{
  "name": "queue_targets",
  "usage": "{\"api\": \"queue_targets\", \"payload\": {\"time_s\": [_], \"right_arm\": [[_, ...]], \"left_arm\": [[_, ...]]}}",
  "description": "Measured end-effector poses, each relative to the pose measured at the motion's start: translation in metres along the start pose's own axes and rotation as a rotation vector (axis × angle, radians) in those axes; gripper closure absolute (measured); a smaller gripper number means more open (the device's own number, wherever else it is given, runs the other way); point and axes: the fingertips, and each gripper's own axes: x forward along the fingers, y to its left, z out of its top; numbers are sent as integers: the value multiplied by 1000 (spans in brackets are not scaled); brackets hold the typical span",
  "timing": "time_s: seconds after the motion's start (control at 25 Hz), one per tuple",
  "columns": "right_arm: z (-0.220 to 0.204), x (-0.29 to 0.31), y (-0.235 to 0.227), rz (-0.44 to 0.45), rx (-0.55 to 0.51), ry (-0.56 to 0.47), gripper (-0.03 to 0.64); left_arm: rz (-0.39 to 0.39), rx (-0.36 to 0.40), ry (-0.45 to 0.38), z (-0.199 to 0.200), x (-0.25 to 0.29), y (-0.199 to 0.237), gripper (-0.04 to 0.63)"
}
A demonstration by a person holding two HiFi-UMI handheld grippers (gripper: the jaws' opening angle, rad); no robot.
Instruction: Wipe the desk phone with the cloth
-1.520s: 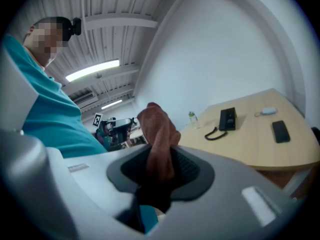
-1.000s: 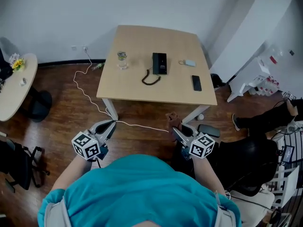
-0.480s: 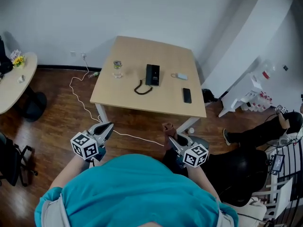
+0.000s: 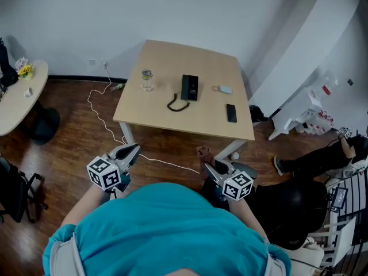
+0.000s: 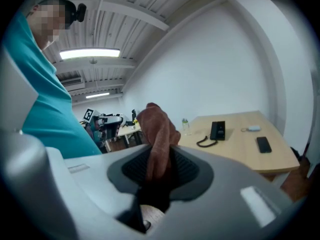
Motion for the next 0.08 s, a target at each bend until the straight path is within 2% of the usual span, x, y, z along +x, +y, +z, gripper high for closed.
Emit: {"api": "queue_targets", "payload": {"time_s": [0.08], "right_arm": [[0,3,3,-1,1,-2,515]], "left_arm": [[-1,-2,-6,3,-3,1,591]]}}
